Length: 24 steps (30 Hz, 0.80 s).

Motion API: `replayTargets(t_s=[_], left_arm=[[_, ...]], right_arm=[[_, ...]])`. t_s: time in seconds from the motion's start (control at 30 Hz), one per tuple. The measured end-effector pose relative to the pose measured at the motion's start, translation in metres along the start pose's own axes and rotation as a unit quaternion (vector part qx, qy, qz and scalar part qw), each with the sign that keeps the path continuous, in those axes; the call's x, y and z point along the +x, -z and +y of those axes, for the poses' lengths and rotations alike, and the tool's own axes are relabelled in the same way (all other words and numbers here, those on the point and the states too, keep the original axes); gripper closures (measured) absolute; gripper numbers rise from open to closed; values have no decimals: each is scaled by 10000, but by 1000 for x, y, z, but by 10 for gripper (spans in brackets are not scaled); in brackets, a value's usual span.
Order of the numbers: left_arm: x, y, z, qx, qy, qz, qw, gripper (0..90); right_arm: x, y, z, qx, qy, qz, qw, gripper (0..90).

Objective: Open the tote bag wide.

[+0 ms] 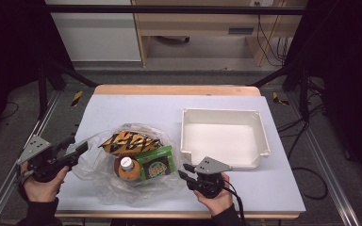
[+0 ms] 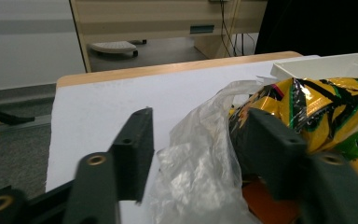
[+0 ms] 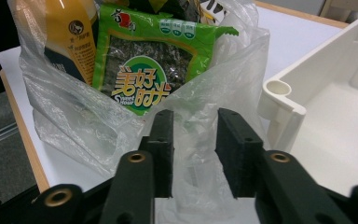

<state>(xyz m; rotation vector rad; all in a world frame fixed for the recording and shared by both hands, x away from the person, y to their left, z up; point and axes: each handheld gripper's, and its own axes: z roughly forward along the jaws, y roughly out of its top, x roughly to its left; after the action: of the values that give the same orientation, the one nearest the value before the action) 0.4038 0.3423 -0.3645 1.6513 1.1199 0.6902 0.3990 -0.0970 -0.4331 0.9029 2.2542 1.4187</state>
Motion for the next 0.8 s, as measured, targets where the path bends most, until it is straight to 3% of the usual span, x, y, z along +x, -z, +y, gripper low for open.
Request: replayTargets(t_s=[0.13,0.2,0.23,0.27,0.3,0.33,0.37,0.4,0.47,0.53,0.6,0.8], left_arm=[[1,4,-6,412,56,18,9991,758],[0,6,-12,466,101,-37,9989,841],[0,6,-12,466,101,-37,9989,854],[-2,5,-23,546,172,-153,9982,863],[-2,5,-23,546,172,-153,9982,866],[-7,0,-38,702,185,-183,9972,867],[-7,0,-38,702,185,-183,9972,868],[-11,-9,-57,903,183,-192,9956,868],[-13,-13,-66,1006,184,-190,9946,868],[-16,-25,-85,1258,258,-292,9913,869],[-18,-32,-92,1386,275,-343,9894,868],[-27,-42,-98,1501,78,-332,9881,866]], right_arm=[[-3,2,-1,47,-50,13,10000,788],[-3,2,-2,108,-53,26,9999,827],[-3,2,-2,108,-53,26,9999,827],[-3,0,-5,167,-56,31,9998,863],[-3,-1,-6,218,-67,34,9997,868],[-3,-3,-8,277,-86,27,9996,870],[-3,-3,-8,277,-86,27,9996,870],[-4,-8,-13,380,-101,6,9992,874],[-4,-10,-15,443,-112,-15,9990,877],[-5,-18,-23,632,-124,-48,9979,883],[-5,-23,-27,741,-94,-83,9972,884],[-10,-34,-37,992,-94,-261,9947,900]])
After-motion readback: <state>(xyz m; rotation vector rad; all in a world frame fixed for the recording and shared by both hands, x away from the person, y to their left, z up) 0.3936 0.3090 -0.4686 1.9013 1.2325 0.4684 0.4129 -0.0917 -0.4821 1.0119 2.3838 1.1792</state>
